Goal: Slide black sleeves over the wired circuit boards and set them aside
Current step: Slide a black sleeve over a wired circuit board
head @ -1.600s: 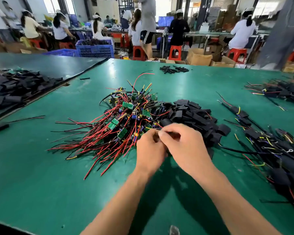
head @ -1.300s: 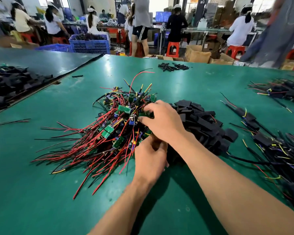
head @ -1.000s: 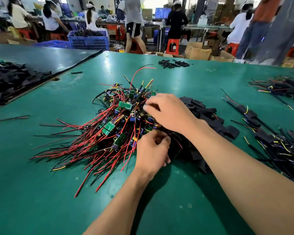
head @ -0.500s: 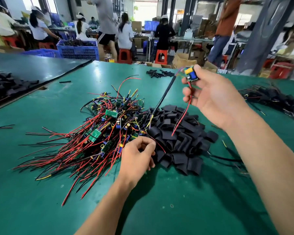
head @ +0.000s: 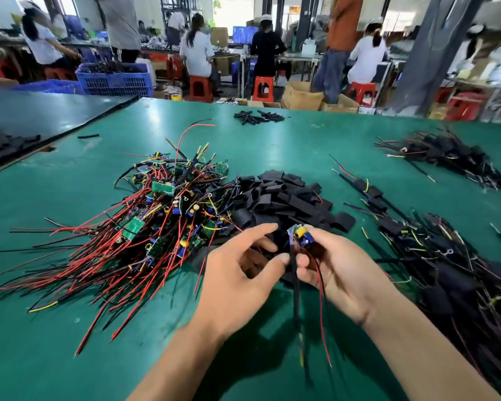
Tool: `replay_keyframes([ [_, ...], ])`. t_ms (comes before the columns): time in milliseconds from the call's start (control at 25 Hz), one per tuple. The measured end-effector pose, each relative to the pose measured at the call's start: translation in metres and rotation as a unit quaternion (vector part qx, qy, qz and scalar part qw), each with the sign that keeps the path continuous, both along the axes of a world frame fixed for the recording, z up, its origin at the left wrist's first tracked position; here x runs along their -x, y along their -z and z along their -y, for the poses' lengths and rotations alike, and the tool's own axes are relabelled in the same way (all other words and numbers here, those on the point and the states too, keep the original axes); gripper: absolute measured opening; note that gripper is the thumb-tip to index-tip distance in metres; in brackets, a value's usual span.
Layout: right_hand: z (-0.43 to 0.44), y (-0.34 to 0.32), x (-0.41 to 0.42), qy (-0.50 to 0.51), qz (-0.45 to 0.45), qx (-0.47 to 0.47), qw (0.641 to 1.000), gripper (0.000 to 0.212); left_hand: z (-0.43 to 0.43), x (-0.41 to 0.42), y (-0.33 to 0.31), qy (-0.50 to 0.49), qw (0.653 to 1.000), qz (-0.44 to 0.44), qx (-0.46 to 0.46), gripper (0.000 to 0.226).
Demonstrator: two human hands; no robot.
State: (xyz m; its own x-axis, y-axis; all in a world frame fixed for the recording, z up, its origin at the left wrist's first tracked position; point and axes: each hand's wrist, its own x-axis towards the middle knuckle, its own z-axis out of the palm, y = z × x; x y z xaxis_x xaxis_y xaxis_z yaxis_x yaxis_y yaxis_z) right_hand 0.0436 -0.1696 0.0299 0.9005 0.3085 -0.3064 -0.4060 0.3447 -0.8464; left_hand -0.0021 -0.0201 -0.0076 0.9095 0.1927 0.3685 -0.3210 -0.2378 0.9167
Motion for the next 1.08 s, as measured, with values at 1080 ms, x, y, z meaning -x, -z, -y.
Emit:
replay_keyframes([
  [1080, 0.003, 0.045, 0.01, -0.109, 0.174, 0.075, 0.976, 0.026, -0.025, -0.015, -0.005, 0.12, 0.934, -0.179, 0.284, 0.015],
])
